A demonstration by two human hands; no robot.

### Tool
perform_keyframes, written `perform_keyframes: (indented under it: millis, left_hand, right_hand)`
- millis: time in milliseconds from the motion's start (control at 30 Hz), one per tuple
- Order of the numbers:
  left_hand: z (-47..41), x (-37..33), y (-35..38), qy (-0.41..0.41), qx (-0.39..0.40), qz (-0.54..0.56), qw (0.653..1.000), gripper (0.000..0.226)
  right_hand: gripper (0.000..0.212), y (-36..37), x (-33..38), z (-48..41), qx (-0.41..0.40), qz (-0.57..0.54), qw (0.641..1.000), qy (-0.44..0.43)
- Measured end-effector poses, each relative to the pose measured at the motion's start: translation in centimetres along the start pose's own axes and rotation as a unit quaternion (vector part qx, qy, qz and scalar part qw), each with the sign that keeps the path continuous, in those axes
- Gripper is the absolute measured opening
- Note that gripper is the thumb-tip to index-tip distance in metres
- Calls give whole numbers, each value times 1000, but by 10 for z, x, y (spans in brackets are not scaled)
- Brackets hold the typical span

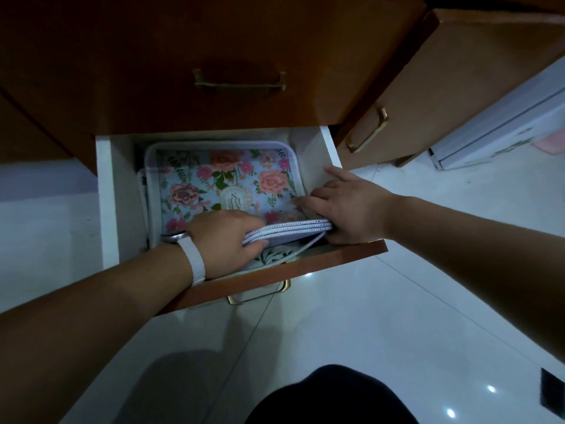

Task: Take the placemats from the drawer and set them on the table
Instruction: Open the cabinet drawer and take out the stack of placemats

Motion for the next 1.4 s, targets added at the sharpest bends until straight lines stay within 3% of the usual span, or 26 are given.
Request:
perform_keyframes:
  millis: [233, 400, 500, 667, 867, 1033, 1200, 1400]
  left_hand:
    - [-2, 3, 6, -11, 36, 9, 999, 56]
    - [2, -3, 2, -3, 40, -25, 999, 64]
    - [8, -8, -13, -10, 41, -29, 999, 46]
    - [24, -8, -49, -4, 70, -123, 990, 26]
    - [68, -40, -106, 70, -53, -90, 992, 16]
    - [95, -69, -124, 65, -46, -69, 994, 27]
    - [121, -89, -139, 74, -45, -31, 996, 18]
    - [138, -81, -109, 39, 24, 37, 998, 30]
  right_hand:
    - [24, -7, 0, 2, -30, -54, 998, 15]
    - [15, -15, -4, 1, -86, -131, 986, 54]
    - [9, -33, -5, 7, -150, -219, 961, 80]
    - [14, -59, -8, 37, -256, -272, 914, 158]
    - [10, -86, 12, 78, -361, -300, 860, 200]
    - [16, -107, 41, 120, -397, -300, 844, 198]
    - [10, -118, 79, 156, -433, -288, 832, 192]
    - [18, -88, 101, 158, -377, -369, 815, 240]
Point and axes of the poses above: each hand's wrist, its own z-axis away from the middle knuckle, its own y-axis out of the palm, x = y × z, the point moved 8 cm from there along -z, towards the middle knuckle, and after that the axes turned 10 degrees about -y, right-handed, at the moved point
